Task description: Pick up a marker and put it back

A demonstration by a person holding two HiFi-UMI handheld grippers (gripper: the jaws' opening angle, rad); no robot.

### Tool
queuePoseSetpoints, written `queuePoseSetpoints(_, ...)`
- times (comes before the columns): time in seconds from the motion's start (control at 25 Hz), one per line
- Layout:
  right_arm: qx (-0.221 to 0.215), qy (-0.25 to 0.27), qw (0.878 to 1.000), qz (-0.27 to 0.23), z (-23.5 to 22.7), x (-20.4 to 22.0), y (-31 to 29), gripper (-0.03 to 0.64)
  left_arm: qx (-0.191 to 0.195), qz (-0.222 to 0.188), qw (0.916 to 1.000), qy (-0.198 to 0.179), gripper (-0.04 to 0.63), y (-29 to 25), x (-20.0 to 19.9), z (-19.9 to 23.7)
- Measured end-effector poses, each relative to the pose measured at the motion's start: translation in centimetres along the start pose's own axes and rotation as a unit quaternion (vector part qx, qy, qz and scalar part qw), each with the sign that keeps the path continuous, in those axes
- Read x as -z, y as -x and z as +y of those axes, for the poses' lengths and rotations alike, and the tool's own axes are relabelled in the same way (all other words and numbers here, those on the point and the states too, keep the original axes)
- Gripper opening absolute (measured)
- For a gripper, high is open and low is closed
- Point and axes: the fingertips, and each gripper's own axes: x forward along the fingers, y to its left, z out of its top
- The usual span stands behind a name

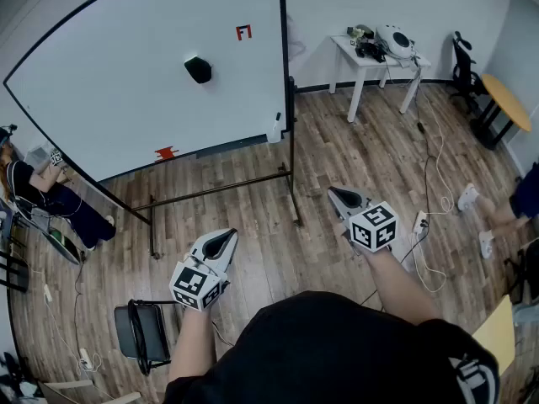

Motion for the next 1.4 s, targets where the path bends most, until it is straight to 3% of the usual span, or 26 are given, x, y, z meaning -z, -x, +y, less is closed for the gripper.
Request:
queuePoseSetpoints(0.16,0.0,0.0,1.0,-0.003,0.5,-0.7,-0.8,-0.005,0.004,0.009,0.9999,-0.014,0.014,0.2,0.3,0.5)
queuePoseSetpoints(0.56,0.021,0.003,1.0,-0.001,0.8,-1.9,-1.4,-0.005,-0.002,-0.002,1.0,0.0,0.013,0.7,-0.1,2.3)
queuePoseSetpoints(1.0,0.037,-0.007,0.999,-0.013,-2.5,-3.3,-3.6,-0.005,-0.017,-0.007,0.9998,-0.002,0.014,-1.6,-0.9,4.7)
queuePoseSetpoints(1.4,0.03,-0.02,0.999,0.007,-6.9,-2.4,-8.6,-0.005,-0.029,0.003,0.9994,0.017,0.013,-6.5,-0.3,9.0)
